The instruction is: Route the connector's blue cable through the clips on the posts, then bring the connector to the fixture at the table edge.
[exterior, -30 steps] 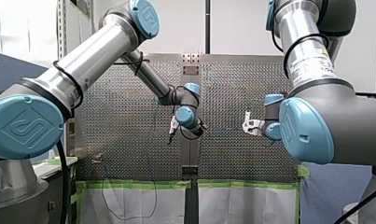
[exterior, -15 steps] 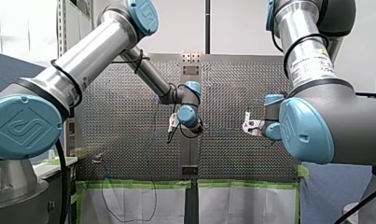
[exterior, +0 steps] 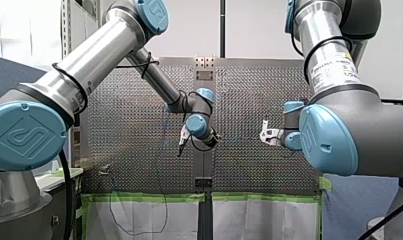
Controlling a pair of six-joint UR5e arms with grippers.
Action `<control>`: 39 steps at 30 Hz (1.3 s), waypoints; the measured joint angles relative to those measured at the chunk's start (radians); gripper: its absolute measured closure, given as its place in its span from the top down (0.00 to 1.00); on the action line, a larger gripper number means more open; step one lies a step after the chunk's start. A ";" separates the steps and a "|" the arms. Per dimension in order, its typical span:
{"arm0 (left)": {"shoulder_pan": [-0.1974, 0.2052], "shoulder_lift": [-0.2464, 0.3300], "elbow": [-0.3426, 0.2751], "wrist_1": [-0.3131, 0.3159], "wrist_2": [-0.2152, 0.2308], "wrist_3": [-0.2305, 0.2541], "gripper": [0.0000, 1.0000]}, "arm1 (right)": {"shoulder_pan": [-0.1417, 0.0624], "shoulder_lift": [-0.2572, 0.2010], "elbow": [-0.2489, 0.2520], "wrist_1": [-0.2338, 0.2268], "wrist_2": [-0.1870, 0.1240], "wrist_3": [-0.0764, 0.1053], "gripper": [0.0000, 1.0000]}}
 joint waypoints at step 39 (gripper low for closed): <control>-0.031 0.040 -0.025 0.026 -0.017 -0.006 1.00 | 0.000 0.001 0.000 -0.002 -0.008 0.006 0.00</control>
